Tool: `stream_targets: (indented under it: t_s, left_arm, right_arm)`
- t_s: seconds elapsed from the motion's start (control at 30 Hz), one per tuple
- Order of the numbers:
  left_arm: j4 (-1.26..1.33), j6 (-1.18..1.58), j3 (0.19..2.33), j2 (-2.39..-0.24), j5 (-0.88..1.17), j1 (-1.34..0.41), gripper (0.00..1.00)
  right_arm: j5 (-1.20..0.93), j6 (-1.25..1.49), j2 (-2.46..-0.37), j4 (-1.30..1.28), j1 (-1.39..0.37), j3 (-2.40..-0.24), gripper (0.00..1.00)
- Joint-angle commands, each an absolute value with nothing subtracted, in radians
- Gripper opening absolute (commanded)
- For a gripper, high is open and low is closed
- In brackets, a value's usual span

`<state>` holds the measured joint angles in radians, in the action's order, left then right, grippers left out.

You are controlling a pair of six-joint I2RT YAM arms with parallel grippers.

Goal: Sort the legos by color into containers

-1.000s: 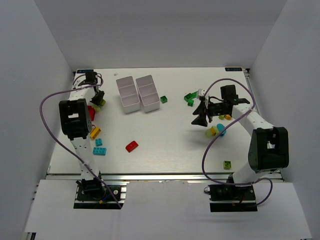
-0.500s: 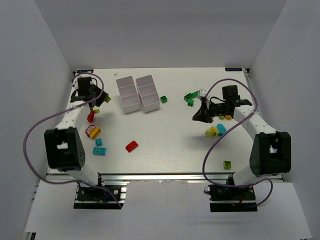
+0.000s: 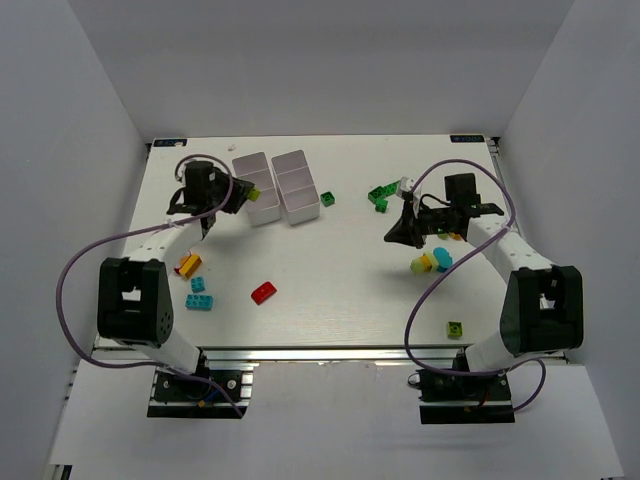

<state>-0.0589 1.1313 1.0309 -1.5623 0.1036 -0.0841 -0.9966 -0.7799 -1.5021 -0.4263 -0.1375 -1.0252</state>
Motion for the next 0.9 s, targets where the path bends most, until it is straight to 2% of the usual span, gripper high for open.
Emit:
stream_targets:
  t_s: [0.0,0.23,0.7,0.77,0.87]
  left_arm:
    - [0.006,1.209,1.133,-1.58,0.038,-0.121,0.0]
    - [-0.069,1.325,1.157,-1.62,-0.118,-0.155,0.0]
    - [0.022,1.407,1.223,-1.732,-0.17,-0.166,0.0]
    - [0.02,1.408,1.227,-1.741,-0.173,-0.167,0.01]
    - [0.014,1.41,1.226,-1.749,-0.176,-0.172,0.08]
  right_arm:
    - [-1.008,-0.761,-1.456,-0.393,-0.132,-1.011,0.0]
    - [-1.008,-0.741,-1.436,-0.371,-0.133,-0.985,0.0]
    - [-0.999,-0.758,-1.422,-0.39,-0.132,-0.965,0.0]
    - [-0.999,-0.761,-1.42,-0.391,-0.132,-0.963,0.0]
    - [-0.997,-0.762,-1.417,-0.393,-0.133,-0.962,0.0]
